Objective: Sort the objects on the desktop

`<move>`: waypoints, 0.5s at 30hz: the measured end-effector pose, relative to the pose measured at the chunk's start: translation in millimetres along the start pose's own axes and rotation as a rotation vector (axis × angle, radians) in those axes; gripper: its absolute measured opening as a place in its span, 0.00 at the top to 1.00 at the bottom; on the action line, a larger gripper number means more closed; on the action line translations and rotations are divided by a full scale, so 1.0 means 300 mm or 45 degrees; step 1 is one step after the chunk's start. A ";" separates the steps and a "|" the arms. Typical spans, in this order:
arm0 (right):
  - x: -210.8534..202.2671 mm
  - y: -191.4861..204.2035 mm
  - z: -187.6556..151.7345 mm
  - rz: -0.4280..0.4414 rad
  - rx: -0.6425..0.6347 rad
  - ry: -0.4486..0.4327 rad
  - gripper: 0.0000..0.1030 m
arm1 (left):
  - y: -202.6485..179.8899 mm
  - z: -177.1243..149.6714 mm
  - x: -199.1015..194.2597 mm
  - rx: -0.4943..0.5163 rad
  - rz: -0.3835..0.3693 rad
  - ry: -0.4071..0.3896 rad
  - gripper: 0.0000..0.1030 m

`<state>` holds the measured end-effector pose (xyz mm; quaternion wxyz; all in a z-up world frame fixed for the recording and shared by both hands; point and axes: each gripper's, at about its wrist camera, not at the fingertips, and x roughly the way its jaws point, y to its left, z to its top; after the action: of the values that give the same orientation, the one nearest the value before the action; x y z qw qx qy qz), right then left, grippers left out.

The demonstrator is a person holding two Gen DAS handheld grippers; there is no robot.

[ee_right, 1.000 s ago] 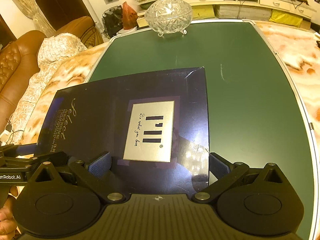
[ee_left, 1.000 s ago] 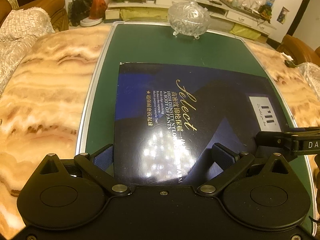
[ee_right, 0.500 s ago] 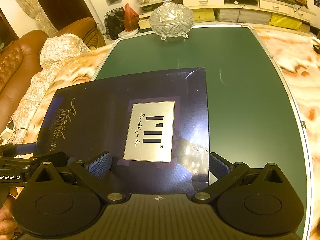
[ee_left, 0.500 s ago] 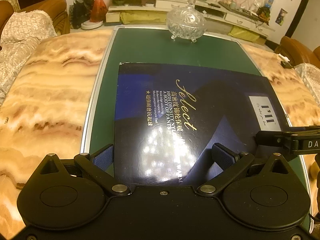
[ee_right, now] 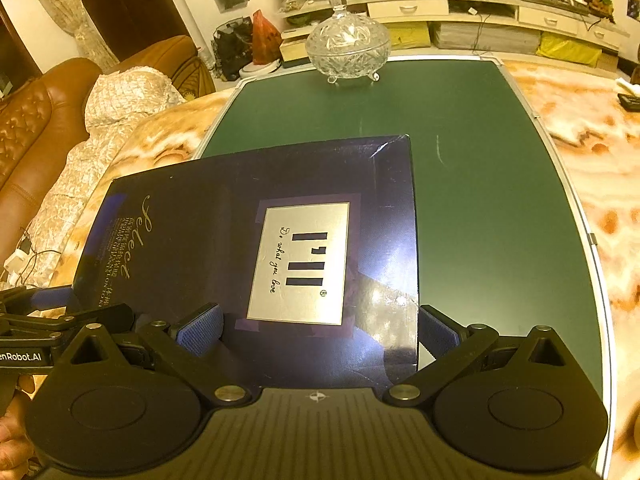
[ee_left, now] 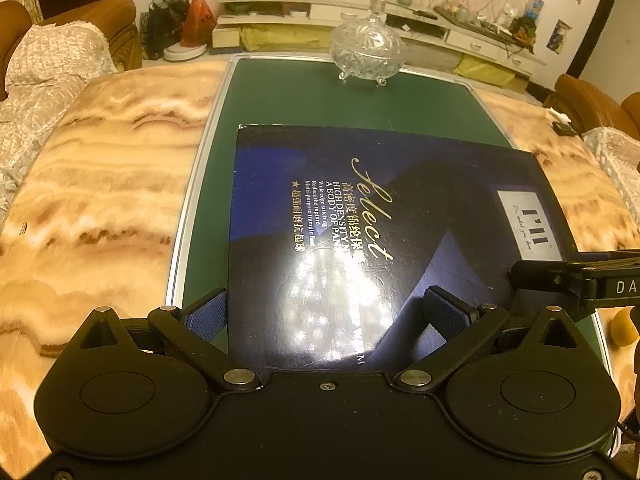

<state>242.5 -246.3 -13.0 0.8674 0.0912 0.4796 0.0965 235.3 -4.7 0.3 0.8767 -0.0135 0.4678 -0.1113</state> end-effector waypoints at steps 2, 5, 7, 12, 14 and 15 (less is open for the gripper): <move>-0.009 0.002 -0.011 -0.001 0.000 0.001 0.00 | -0.003 -0.009 -0.008 0.002 0.001 -0.001 0.00; -0.018 0.004 -0.026 -0.001 0.002 0.003 0.00 | -0.007 -0.020 -0.017 0.004 0.004 -0.001 0.00; -0.024 0.006 -0.034 -0.001 0.002 0.003 0.00 | -0.007 -0.030 -0.023 0.008 0.003 0.000 0.00; -0.037 0.012 -0.058 0.002 0.000 0.008 0.00 | -0.005 -0.056 -0.043 0.011 0.008 0.000 0.00; -0.041 0.017 -0.068 0.003 -0.002 0.009 0.00 | -0.003 -0.065 -0.048 0.004 0.006 0.003 0.00; -0.043 0.021 -0.072 0.001 -0.006 0.010 0.00 | -0.001 -0.069 -0.051 0.001 0.006 0.003 0.00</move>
<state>216.8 -242.1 -12.2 0.8657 0.0892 0.4826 0.0984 209.8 -0.1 1.3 0.8764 -0.0119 0.4689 -0.1093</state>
